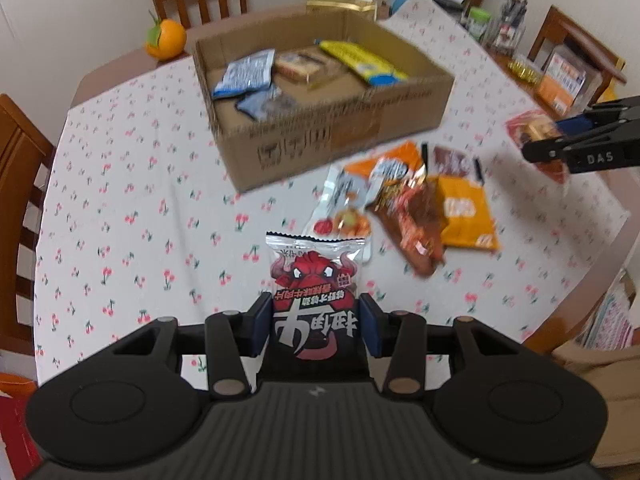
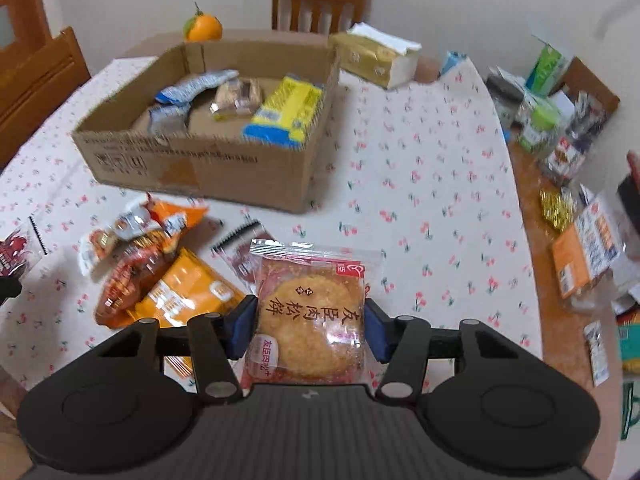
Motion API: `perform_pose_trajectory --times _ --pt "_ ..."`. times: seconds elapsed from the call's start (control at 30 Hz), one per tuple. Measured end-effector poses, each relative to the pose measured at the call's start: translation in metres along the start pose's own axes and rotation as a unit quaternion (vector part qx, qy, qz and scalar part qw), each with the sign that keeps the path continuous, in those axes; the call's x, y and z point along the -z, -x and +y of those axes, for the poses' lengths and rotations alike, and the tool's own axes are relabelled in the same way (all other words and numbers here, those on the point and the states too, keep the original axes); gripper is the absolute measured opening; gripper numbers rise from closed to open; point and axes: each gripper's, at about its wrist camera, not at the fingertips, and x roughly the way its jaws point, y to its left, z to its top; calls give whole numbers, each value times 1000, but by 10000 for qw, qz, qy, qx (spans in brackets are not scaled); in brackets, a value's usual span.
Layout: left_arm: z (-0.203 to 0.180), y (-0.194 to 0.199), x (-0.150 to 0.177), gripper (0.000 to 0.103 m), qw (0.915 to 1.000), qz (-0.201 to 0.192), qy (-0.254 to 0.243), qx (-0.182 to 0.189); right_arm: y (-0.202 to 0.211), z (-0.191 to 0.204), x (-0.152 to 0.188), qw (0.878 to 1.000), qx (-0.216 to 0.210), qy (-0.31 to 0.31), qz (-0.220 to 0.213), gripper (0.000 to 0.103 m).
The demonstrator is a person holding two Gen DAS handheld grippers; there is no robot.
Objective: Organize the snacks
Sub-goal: 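Carry both packets over the box and open both grippers to drop them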
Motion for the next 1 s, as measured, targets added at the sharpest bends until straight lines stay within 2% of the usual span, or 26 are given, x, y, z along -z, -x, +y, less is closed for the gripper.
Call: perform_pose_trajectory --times 0.27,0.53,0.77,1.0 --pt "1 19 -20 44 9995 -256 188 72 16 12 -39 9980 -334 391 -376 60" --pt "10 31 -24 44 9983 -382 428 -78 10 29 -85 9919 -638 862 -678 60" --pt "19 32 -28 44 9959 -444 741 -276 -13 43 -133 9848 -813 1258 -880 61" --pt "22 33 -39 44 9935 -551 895 -433 -51 56 -161 9810 -937 1497 -799 61"
